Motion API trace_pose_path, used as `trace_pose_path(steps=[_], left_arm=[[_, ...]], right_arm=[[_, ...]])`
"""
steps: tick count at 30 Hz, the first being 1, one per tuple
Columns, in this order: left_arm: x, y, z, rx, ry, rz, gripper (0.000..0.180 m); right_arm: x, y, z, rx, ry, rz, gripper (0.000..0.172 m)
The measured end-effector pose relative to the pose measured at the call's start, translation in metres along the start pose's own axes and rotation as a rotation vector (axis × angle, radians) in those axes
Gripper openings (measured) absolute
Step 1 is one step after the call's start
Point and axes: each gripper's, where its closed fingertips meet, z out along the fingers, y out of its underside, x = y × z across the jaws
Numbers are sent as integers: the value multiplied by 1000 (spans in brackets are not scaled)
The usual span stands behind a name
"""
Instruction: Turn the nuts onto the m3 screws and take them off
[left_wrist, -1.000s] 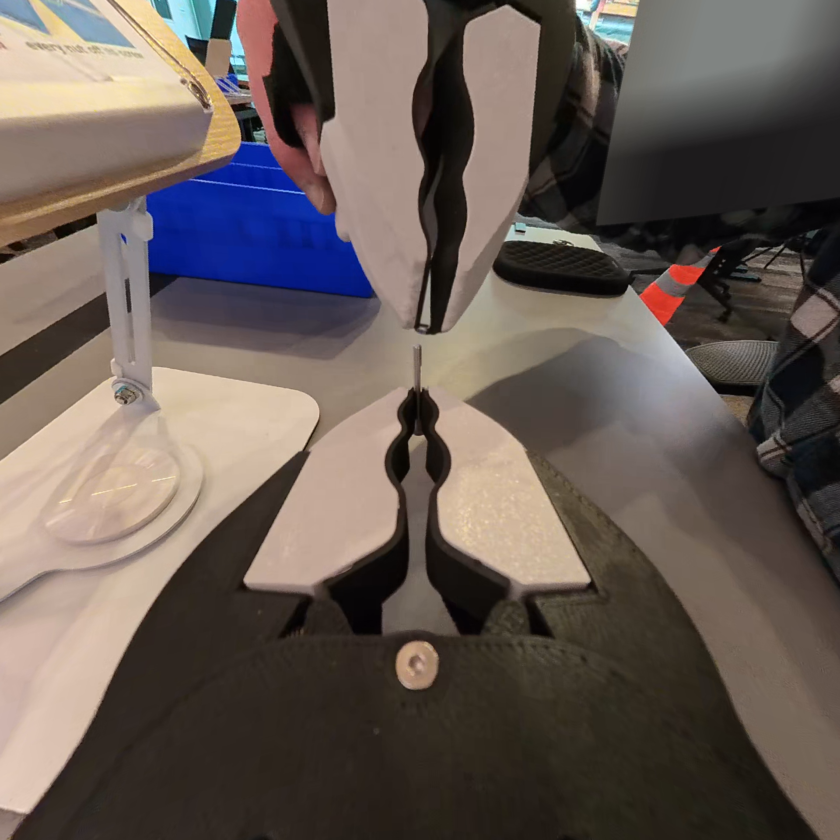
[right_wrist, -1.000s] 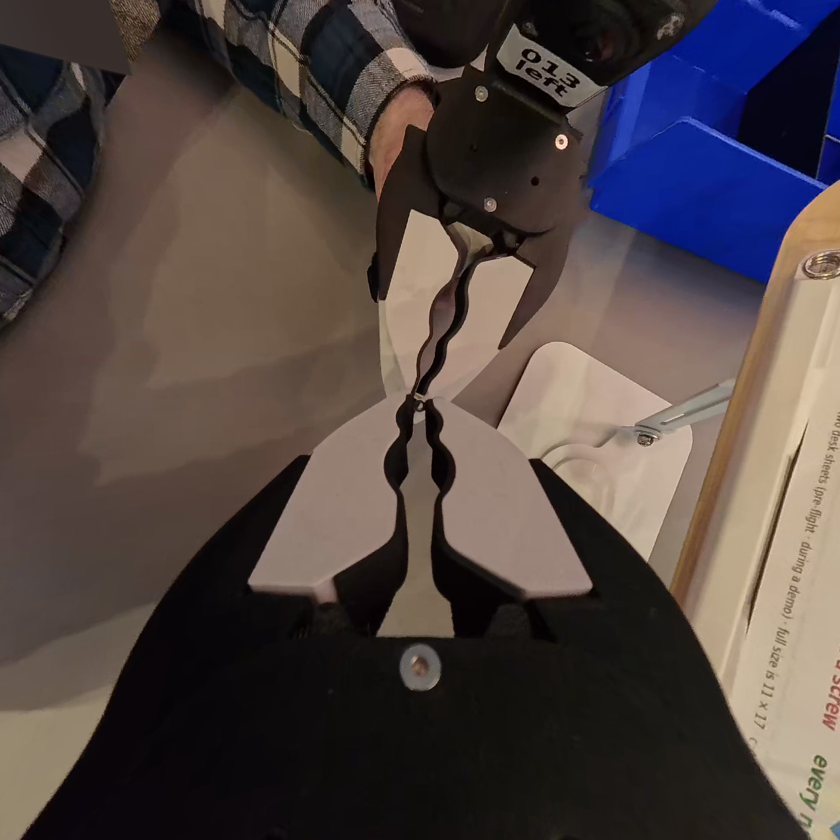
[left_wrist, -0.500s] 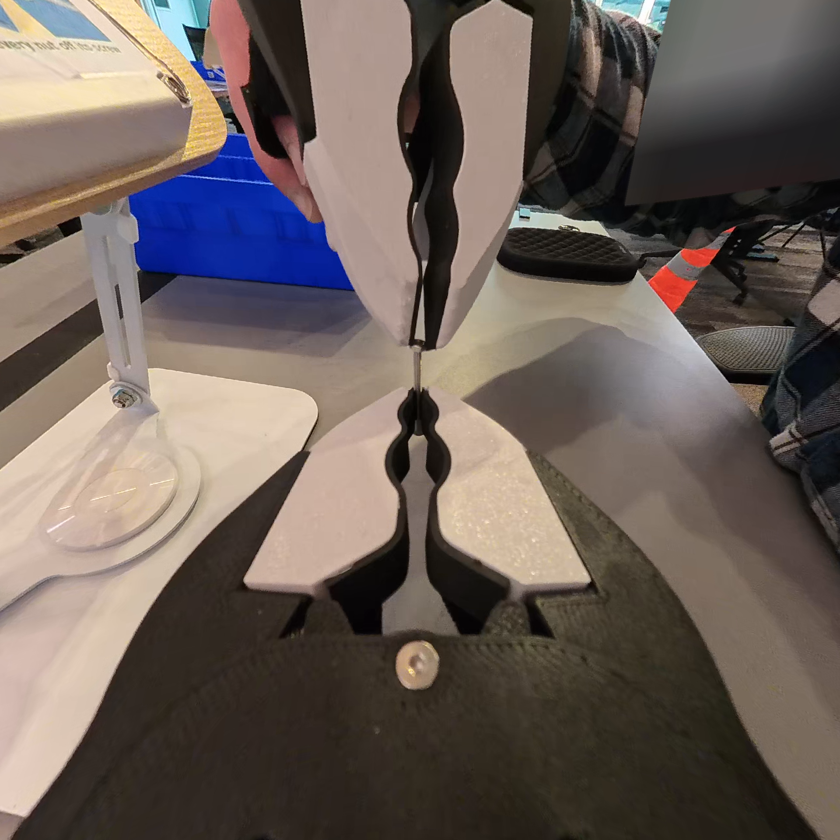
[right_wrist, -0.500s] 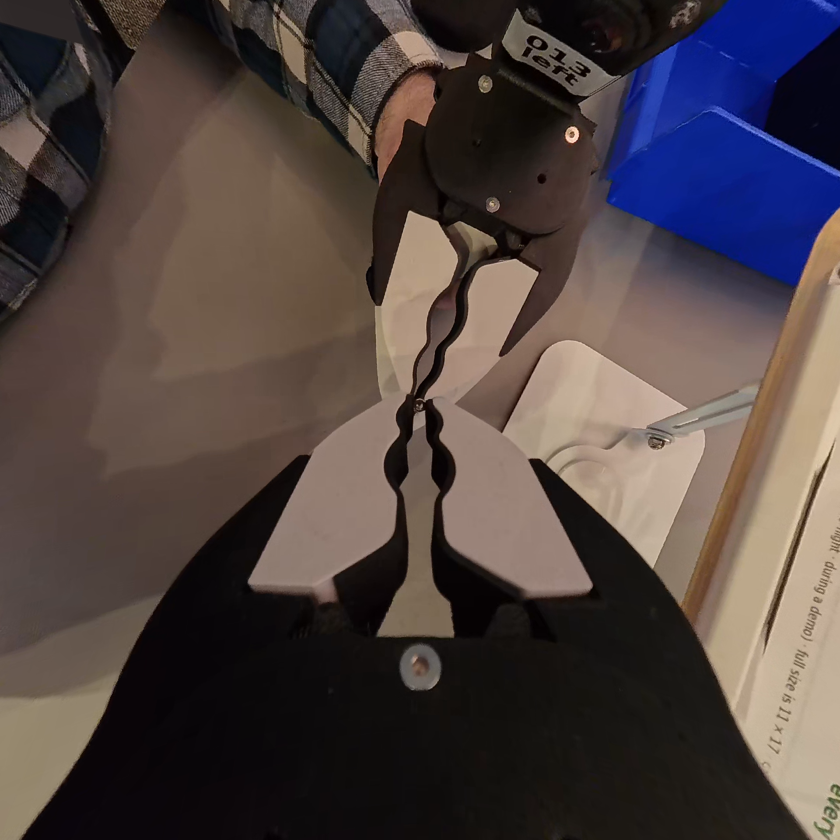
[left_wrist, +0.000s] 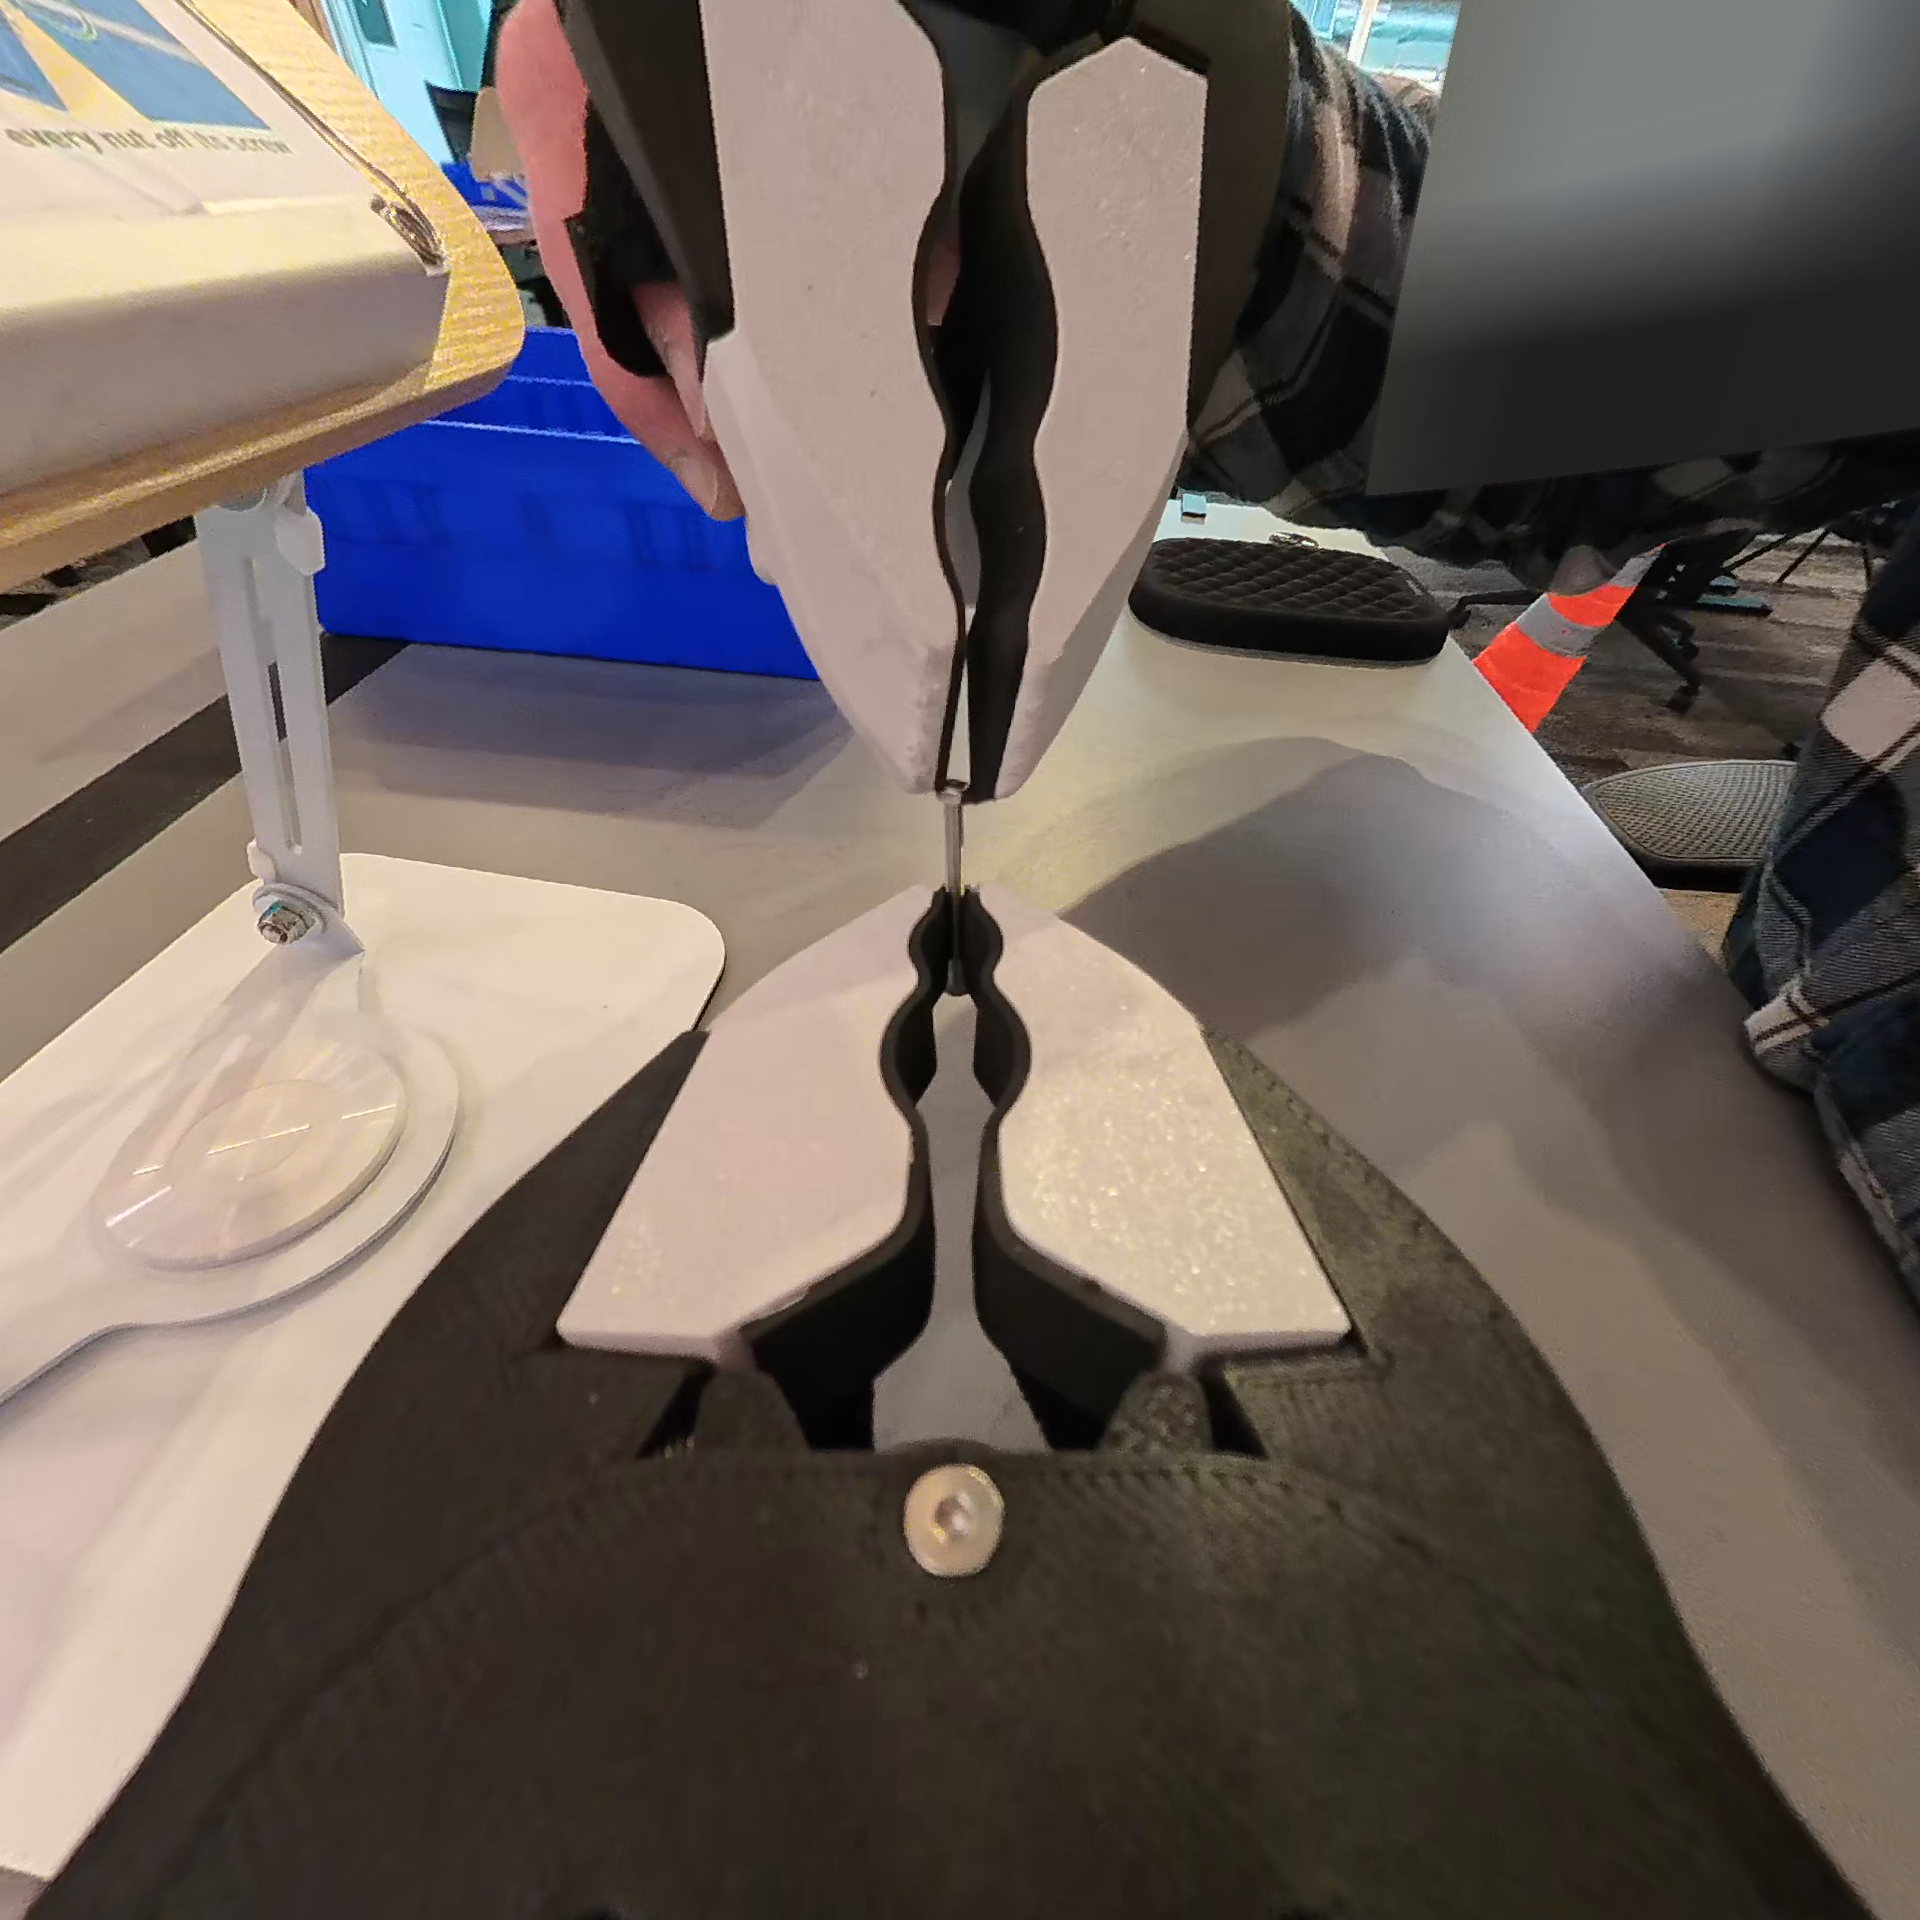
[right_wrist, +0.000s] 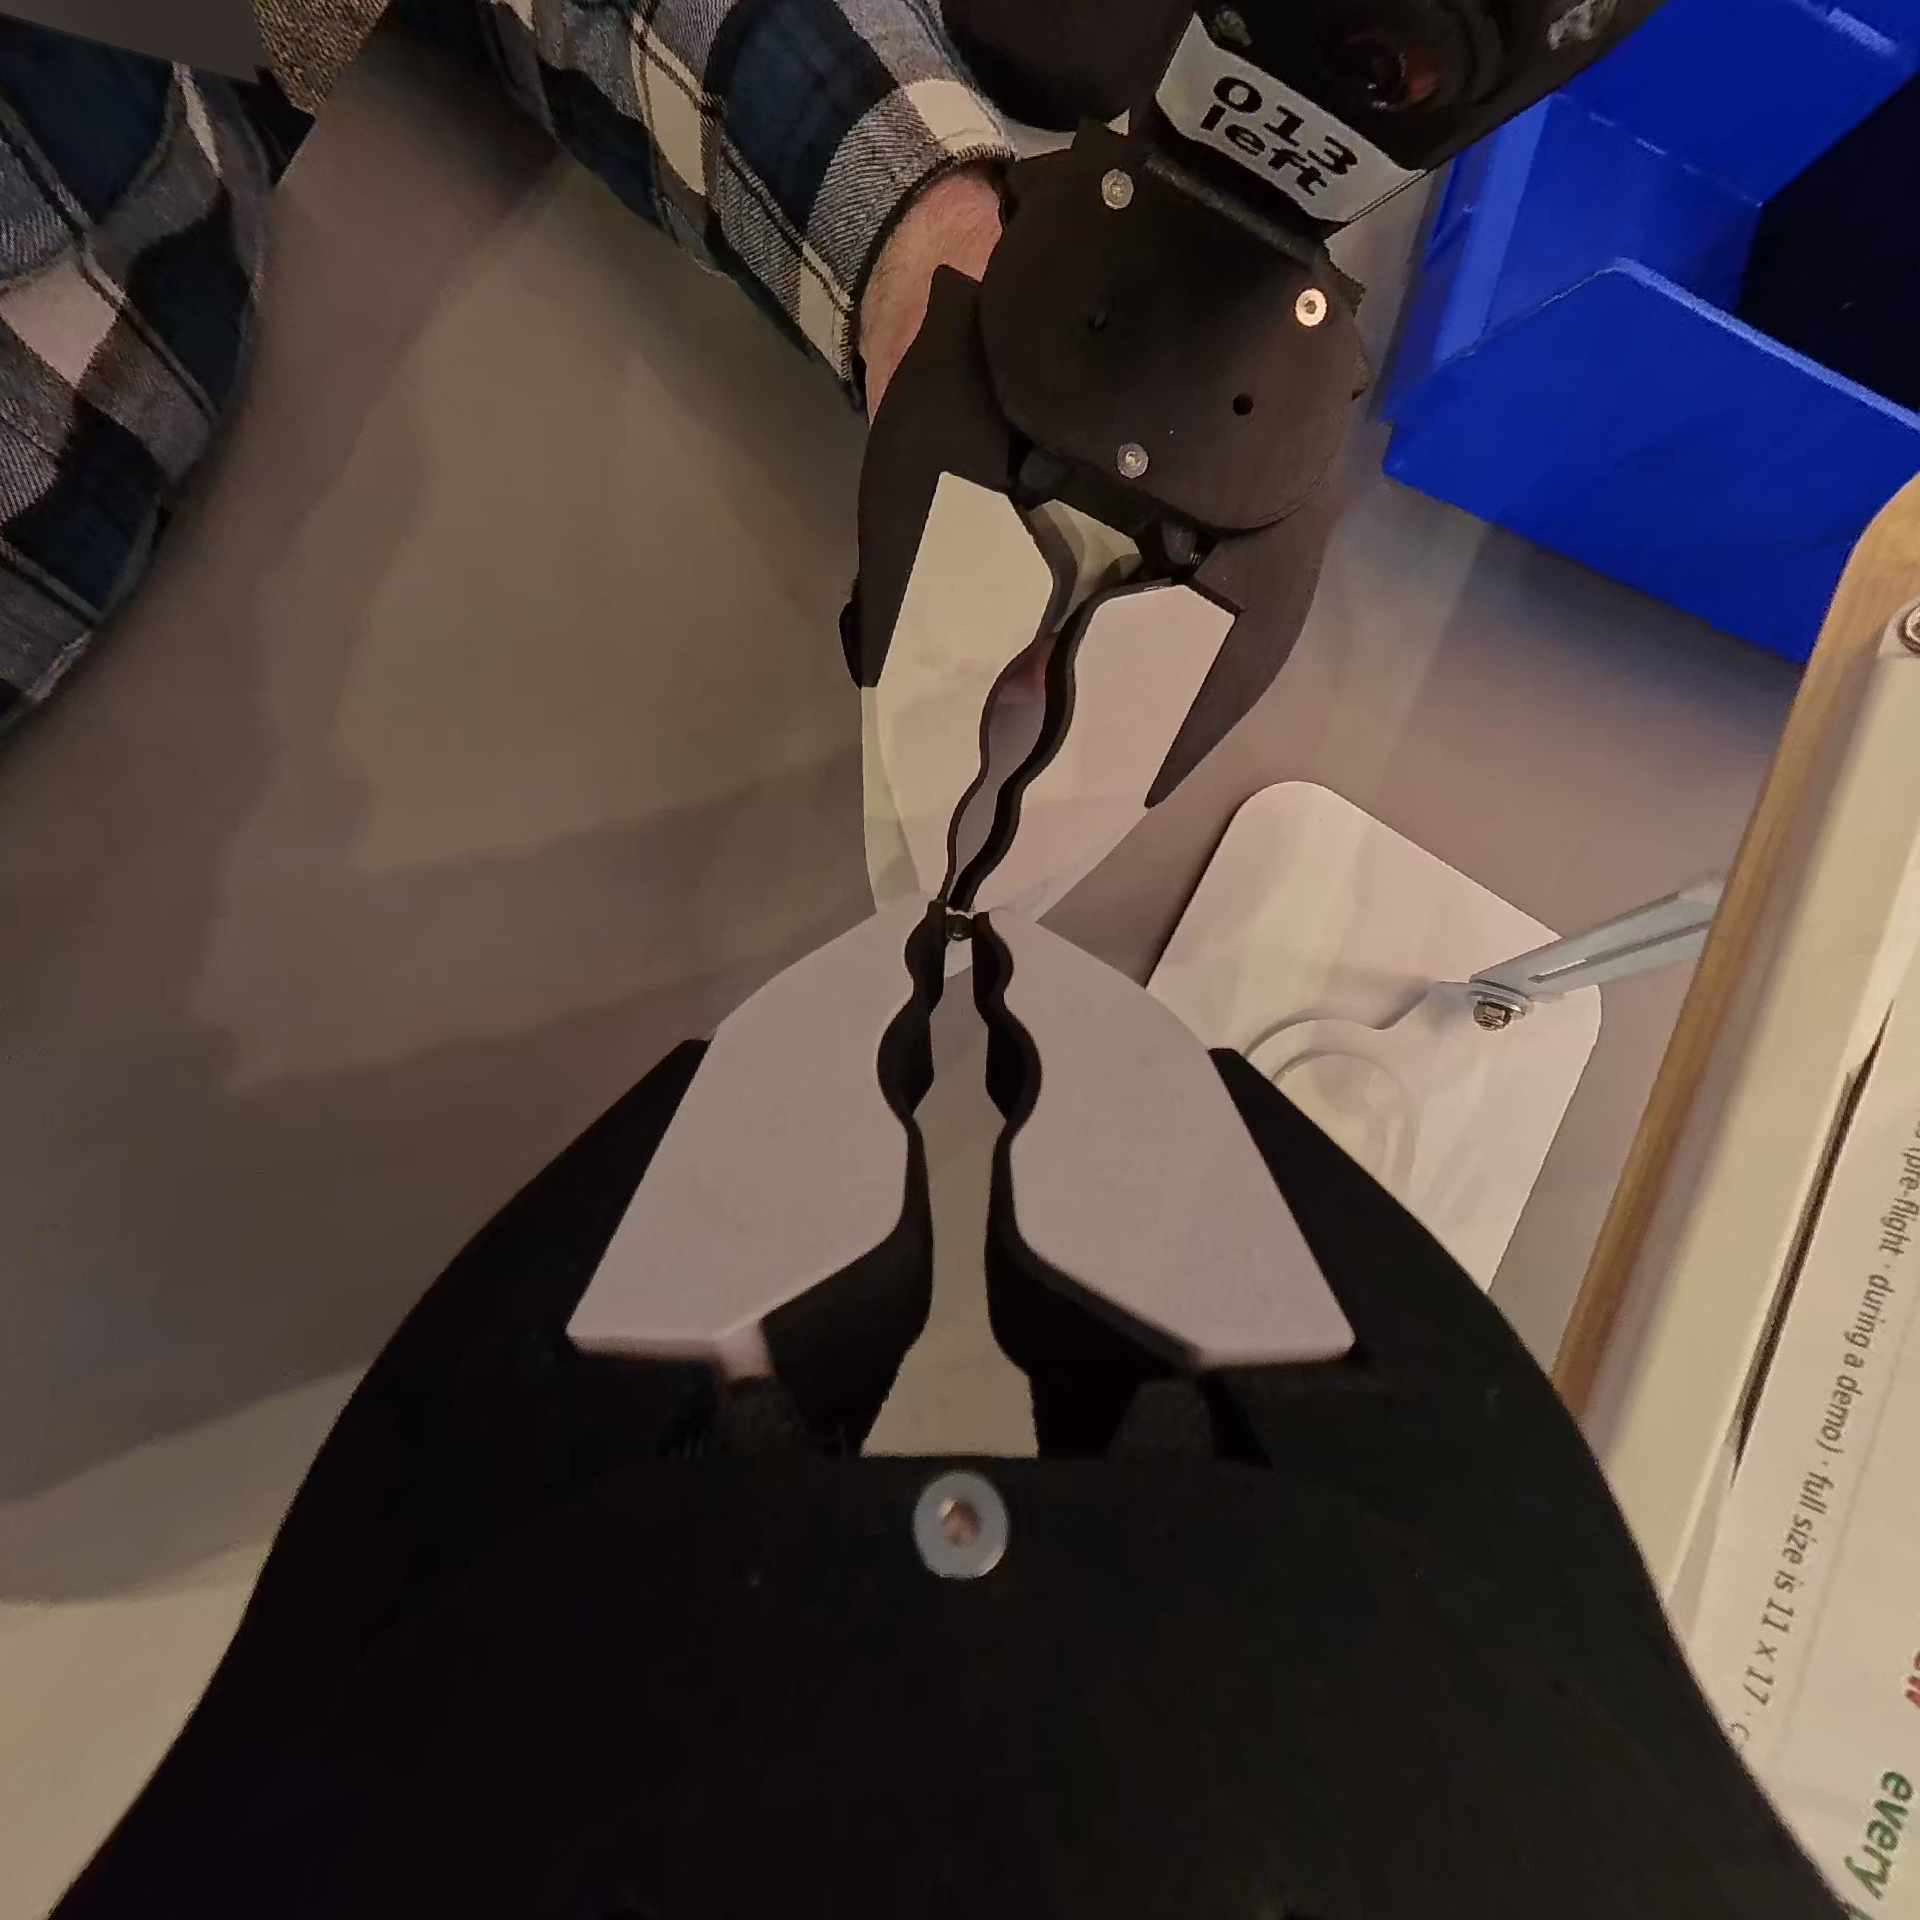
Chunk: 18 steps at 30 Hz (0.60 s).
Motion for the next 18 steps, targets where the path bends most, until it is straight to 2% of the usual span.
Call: trace_pose_path(steps=[10, 18], left_arm=[[-9, 2, 1, -31, -91, 16, 1], [-11, -1, 0, -51, -179, 133, 1]], right_arm=[[5, 6, 0, -45, 41, 33, 5], [4, 4, -2, -10, 34, 67, 5]])
